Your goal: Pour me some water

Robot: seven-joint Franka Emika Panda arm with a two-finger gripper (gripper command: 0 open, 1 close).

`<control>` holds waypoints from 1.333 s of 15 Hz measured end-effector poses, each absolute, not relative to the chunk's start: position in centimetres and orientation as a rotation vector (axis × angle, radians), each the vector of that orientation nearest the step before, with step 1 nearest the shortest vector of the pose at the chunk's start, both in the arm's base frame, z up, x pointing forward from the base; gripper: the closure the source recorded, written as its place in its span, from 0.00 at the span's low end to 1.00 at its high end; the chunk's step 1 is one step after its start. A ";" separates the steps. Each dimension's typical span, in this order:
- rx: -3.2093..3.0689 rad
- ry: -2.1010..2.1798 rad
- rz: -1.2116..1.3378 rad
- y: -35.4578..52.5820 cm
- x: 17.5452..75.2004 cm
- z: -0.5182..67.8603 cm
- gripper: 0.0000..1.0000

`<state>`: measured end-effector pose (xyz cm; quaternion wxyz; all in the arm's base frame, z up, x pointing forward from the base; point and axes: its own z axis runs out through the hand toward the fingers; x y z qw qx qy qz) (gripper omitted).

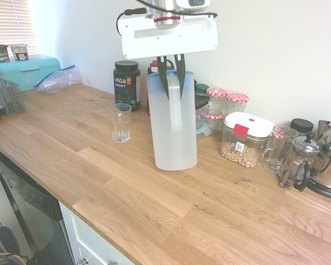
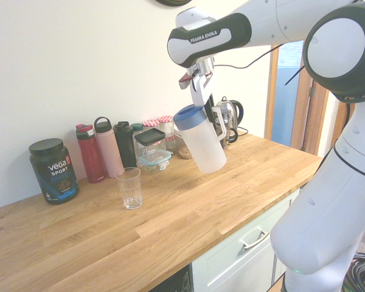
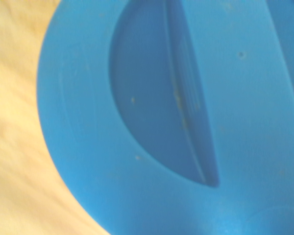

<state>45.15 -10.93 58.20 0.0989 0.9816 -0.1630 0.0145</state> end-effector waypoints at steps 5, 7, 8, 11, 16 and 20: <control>2.945 -0.839 0.220 -13.2 45.7 58.2 1.00; 2.922 -0.973 0.325 -14.3 46.0 58.5 1.00; 2.900 -1.044 0.375 -15.0 46.0 58.4 1.00; 2.810 -1.284 0.459 -17.0 45.8 57.0 1.00; 2.774 -1.388 0.400 -18.2 44.8 54.2 1.00; 2.796 -1.396 0.391 -17.8 44.6 51.9 1.00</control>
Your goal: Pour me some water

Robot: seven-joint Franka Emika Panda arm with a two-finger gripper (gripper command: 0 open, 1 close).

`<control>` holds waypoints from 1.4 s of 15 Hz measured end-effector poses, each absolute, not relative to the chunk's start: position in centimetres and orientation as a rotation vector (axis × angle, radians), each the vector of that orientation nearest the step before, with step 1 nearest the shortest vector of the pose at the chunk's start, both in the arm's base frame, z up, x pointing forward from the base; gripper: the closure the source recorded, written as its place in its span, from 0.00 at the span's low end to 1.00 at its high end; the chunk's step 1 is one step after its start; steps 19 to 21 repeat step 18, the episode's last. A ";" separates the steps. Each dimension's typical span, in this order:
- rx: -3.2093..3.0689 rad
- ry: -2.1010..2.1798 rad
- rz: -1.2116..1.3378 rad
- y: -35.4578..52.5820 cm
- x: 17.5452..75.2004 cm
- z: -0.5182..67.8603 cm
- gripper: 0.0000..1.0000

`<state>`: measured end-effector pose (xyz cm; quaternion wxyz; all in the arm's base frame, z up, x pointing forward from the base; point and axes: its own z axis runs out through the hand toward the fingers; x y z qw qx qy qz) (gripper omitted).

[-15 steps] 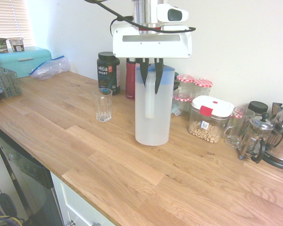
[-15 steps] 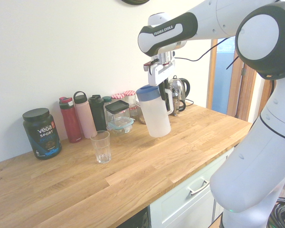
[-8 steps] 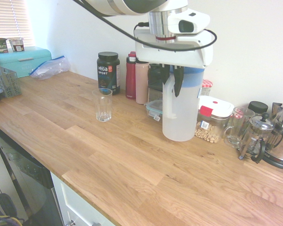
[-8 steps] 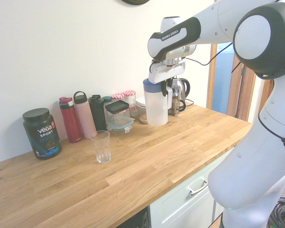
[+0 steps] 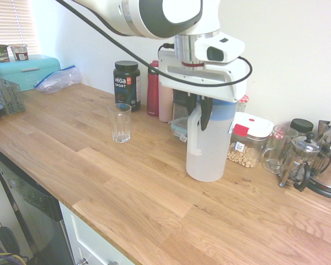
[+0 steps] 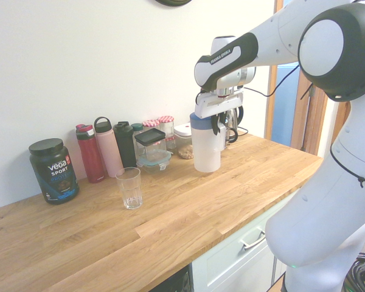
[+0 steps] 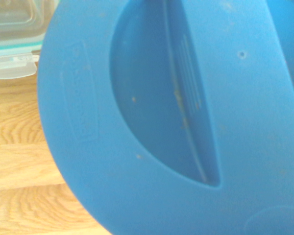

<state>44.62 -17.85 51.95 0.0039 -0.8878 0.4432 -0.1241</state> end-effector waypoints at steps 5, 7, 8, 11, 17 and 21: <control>-2.781 1.370 -0.380 -17.2 44.6 50.9 0.00; -2.782 1.367 -0.381 -17.0 44.4 50.9 0.00; -2.782 1.366 -0.380 -17.0 44.2 50.8 0.00; -2.778 1.367 -0.387 -16.9 43.8 51.1 0.00; -2.782 1.368 -0.388 -16.5 41.7 53.4 0.00; -2.793 1.365 -0.353 -16.0 40.6 54.4 0.00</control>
